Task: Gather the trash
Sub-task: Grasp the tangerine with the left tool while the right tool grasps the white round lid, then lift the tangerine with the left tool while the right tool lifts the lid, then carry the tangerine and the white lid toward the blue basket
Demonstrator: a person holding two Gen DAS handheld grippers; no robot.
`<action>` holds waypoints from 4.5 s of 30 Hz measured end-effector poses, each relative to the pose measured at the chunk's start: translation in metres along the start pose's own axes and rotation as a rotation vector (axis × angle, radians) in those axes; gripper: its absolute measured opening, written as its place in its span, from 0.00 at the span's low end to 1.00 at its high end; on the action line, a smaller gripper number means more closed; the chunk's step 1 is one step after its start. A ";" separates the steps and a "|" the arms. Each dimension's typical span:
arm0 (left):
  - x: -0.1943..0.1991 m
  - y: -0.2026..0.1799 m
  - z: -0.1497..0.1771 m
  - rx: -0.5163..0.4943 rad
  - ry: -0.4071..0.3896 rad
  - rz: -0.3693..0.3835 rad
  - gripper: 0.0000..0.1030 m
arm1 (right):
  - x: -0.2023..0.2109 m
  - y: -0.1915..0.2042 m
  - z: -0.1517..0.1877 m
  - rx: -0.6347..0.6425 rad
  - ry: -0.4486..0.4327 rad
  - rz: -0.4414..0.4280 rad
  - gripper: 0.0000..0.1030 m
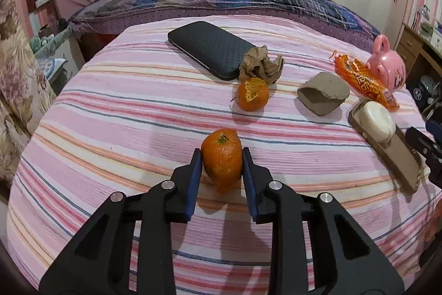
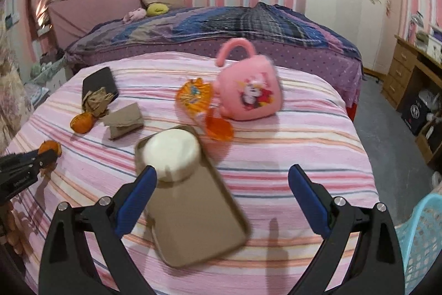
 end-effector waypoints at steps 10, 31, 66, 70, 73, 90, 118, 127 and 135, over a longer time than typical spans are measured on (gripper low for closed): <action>-0.007 0.015 -0.011 0.021 -0.002 -0.017 0.26 | -0.026 0.035 -0.013 0.059 0.065 -0.089 0.53; -0.011 0.027 -0.003 0.061 0.034 -0.022 0.58 | -0.034 0.040 -0.015 0.012 0.027 -0.140 0.54; 0.039 -0.044 0.027 -0.029 -0.043 0.100 0.16 | 0.061 -0.032 0.028 0.012 -0.029 -0.039 0.33; 0.036 -0.041 0.027 -0.030 -0.042 0.089 0.16 | 0.059 -0.038 0.034 -0.011 -0.042 -0.025 0.79; 0.030 -0.037 0.026 -0.014 -0.023 0.092 0.16 | 0.045 -0.037 0.037 -0.029 -0.010 -0.054 0.79; 0.019 -0.030 0.022 -0.023 0.000 0.075 0.16 | -0.001 -0.030 0.040 -0.074 0.079 -0.110 0.60; 0.074 -0.075 0.072 -0.054 -0.046 0.138 0.16 | 0.117 -0.100 0.073 -0.009 -0.018 0.111 0.60; 0.093 -0.117 0.082 -0.105 -0.077 0.183 0.16 | 0.151 -0.178 0.119 -0.059 0.012 0.228 0.60; 0.112 -0.201 0.095 -0.174 -0.097 0.261 0.16 | 0.165 -0.235 0.149 -0.130 0.026 0.302 0.60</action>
Point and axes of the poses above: each gripper's, at about its wrist camera, not at the fingertips, and x roughly against the way its jaws point, y to its left, z to its underside, the point moved 8 cm from there along -x, roughly the way its jaws point, and after that the axes turned 10 degrees about x, right-handed, at the moved point
